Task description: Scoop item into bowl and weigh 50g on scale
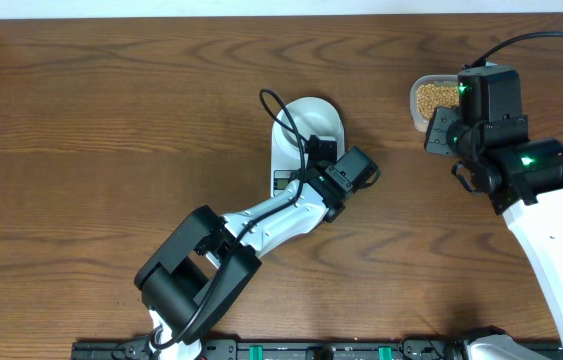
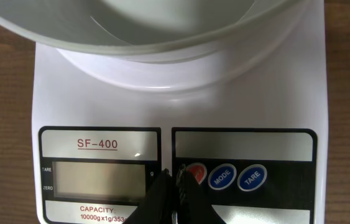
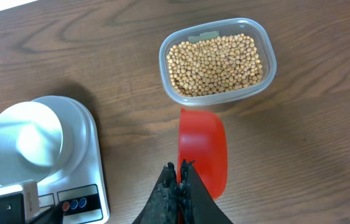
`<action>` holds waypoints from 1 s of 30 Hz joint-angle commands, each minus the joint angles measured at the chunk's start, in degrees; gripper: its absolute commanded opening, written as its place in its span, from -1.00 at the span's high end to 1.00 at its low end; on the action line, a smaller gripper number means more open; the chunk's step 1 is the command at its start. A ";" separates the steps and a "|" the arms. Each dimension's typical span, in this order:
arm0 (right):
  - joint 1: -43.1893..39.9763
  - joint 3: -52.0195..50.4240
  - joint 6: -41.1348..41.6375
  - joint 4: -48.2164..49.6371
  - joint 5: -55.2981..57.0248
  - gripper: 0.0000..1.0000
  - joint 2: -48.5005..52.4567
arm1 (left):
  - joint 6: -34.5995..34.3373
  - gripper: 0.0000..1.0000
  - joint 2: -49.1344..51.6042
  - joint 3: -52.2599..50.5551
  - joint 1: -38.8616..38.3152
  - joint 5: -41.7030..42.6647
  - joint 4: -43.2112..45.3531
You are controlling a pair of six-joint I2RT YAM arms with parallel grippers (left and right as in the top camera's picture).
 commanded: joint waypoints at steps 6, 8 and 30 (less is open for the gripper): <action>-0.24 1.20 -0.68 0.00 1.05 0.98 -0.76 | 0.66 0.86 1.14 -0.33 0.20 0.42 0.09; -0.24 1.20 -0.68 0.00 1.05 0.97 -0.76 | 1.77 0.85 1.14 -0.33 0.20 1.40 0.42; -0.24 1.20 -0.70 -0.11 1.07 0.97 -0.76 | 2.08 0.85 2.32 -0.33 0.26 1.73 0.87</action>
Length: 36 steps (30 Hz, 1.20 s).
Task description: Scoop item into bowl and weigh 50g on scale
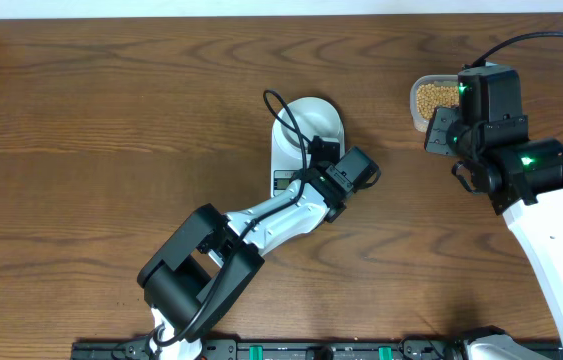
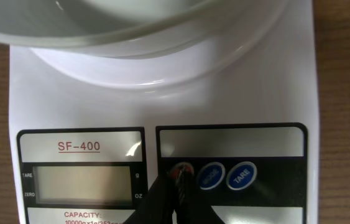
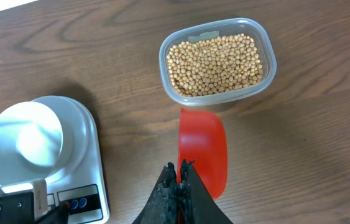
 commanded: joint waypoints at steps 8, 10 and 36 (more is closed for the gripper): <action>-0.24 1.20 -0.70 -0.15 1.09 0.97 -0.76 | 0.48 0.86 2.10 -0.33 0.26 0.04 0.17; -0.24 1.20 -0.68 -0.17 1.07 0.97 -0.76 | 0.48 0.86 2.10 -0.33 0.26 -0.02 0.17; -0.24 1.20 -0.68 0.39 1.07 0.98 -0.76 | 0.50 0.86 3.19 -0.33 1.73 0.52 0.52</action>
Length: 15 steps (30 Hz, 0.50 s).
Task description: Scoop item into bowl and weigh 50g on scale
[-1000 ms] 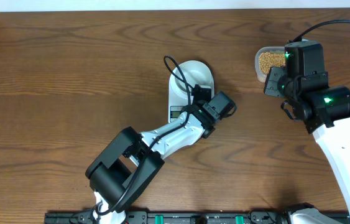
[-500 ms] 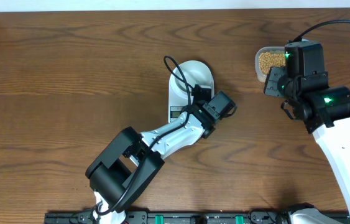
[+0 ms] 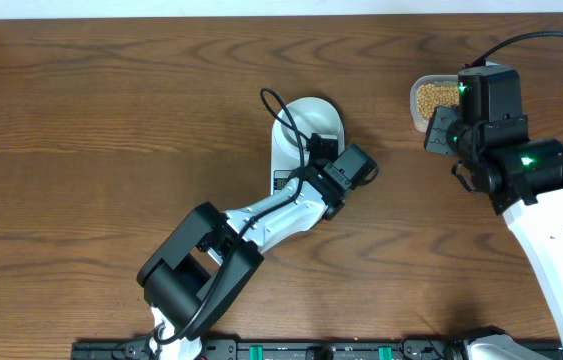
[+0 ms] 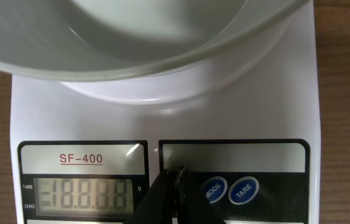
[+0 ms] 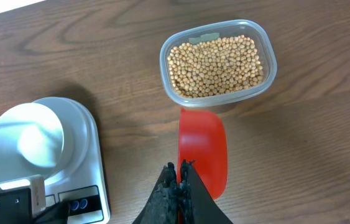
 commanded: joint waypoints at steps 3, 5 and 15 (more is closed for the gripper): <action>-0.24 1.22 -0.70 0.13 1.07 0.98 -0.76 | 0.37 0.86 2.91 -0.35 0.90 0.50 -1.11; -0.24 1.22 -0.68 0.15 1.07 0.97 -0.76 | 0.39 0.85 2.91 -0.35 0.90 0.50 -1.38; -0.24 1.22 -0.70 0.09 1.07 0.97 -0.76 | 1.51 0.86 2.89 -0.07 0.90 1.22 -2.86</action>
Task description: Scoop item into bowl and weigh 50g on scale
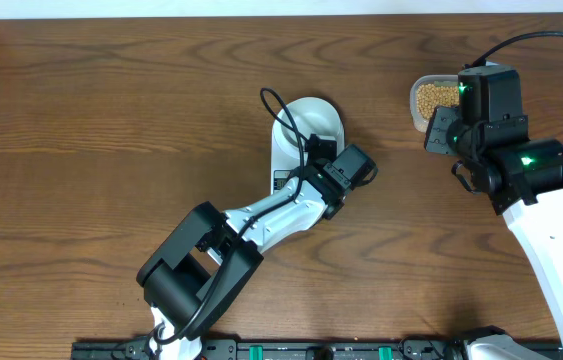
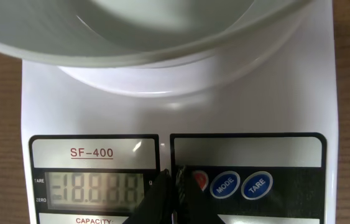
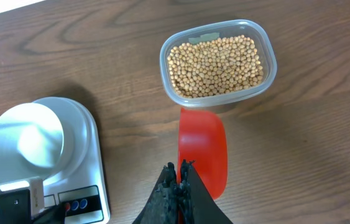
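A white SF-400 scale (image 2: 249, 106) carries an empty metal bowl (image 3: 25, 140). Its display (image 2: 94, 187) is lit and shows all segments. My left gripper (image 2: 176, 174) is shut and empty. Its tip rests on the control panel, just left of the red button (image 2: 201, 180), which it partly covers. Further right, my right gripper (image 3: 179, 167) is shut on the handle of a red scoop (image 3: 203, 149). The scoop is empty and sits just short of a clear tub of tan beans (image 3: 217, 59).
The blue MODE (image 2: 225, 184) and TARE (image 2: 257, 185) buttons lie to the right of the left fingertips. Seen from overhead, the scale (image 1: 283, 150) is mid-table and the bean tub (image 1: 431, 98) is at the back right. Bare wood lies between them.
My left gripper has moved slightly left, so part of the red button now shows beside its tip. The display is still lit. The right arm and the scoop have not moved.
At first the display was blank and my shut left gripper sat just left of the red button. Then its tip was on the button, display still blank. Later the display was lit with the tip covering the button. The right gripper held the scoop still throughout.
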`<action>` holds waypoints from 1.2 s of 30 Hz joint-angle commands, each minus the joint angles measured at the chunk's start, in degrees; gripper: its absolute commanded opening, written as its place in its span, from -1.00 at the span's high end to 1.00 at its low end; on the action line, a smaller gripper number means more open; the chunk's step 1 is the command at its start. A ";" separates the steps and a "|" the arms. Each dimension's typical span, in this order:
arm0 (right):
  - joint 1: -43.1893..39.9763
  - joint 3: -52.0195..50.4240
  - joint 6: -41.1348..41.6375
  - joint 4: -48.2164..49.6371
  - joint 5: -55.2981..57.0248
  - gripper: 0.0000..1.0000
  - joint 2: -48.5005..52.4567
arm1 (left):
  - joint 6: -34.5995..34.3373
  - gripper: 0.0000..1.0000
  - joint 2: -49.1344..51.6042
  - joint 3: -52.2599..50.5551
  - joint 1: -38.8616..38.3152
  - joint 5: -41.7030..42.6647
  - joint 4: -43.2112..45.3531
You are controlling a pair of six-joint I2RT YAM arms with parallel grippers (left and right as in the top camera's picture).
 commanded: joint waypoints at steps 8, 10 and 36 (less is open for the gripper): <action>-0.24 1.20 -0.66 -0.02 1.05 0.97 -0.76 | 4.24 0.86 2.89 -0.09 0.50 3.28 -0.22; -0.24 1.20 -0.68 -0.13 1.05 0.97 -0.76 | 4.39 0.86 2.89 -0.09 0.37 3.28 -0.04; -0.24 1.20 -0.68 -0.31 1.07 0.98 -0.76 | 6.10 0.85 2.89 0.02 -0.48 3.69 0.81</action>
